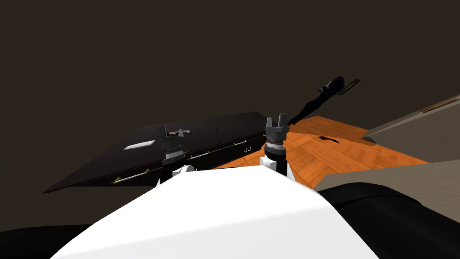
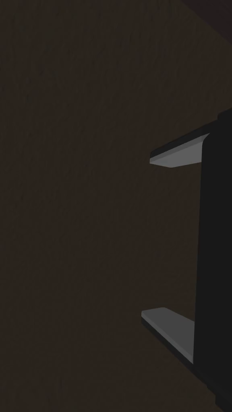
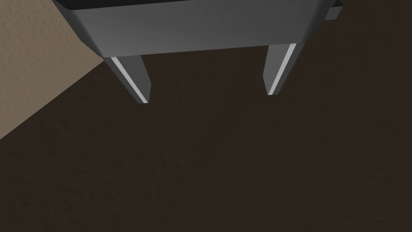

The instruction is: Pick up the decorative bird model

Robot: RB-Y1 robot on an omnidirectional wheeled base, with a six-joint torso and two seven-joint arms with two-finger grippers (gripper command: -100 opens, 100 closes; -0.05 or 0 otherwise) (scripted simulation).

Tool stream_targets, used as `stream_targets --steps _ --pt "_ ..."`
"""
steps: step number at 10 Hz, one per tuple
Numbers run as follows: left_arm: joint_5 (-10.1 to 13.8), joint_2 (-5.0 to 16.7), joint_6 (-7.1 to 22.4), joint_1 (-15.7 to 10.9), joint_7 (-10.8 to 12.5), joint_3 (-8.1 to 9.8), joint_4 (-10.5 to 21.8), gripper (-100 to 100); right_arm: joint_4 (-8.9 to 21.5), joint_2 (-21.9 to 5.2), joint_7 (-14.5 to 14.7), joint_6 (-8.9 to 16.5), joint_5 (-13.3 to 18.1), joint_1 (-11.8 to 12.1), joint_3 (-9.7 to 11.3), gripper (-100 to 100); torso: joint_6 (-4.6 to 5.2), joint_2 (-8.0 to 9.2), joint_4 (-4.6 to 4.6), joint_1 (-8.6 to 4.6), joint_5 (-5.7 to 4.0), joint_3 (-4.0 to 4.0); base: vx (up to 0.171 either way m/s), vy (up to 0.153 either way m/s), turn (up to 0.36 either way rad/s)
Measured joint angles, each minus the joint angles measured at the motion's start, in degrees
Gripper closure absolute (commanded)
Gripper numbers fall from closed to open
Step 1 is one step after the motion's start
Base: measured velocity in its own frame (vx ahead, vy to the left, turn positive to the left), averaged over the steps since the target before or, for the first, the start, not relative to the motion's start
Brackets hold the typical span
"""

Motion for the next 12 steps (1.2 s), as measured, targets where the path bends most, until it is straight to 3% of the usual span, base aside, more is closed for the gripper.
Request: stream_targets --steps 4,12 --pt "1.2 5.3 5.4 -1.2 3.4 2.47 1.5 -100 0.0 0.0 0.0 0.0 0.0 0.0 0.0 0 0.01 0.14 0.03 -0.11 -0.02 0.08 -0.036 -0.032 -0.048" --pt "3.9 12.4 17.0 -4.1 11.0 7.63 4.1 -100 0.0 0.0 0.0 0.0 0.0 0.0 0.0 0 0.0 0.01 0.0 -0.12 -0.03 0.0 -0.005 -0.039 -0.077"
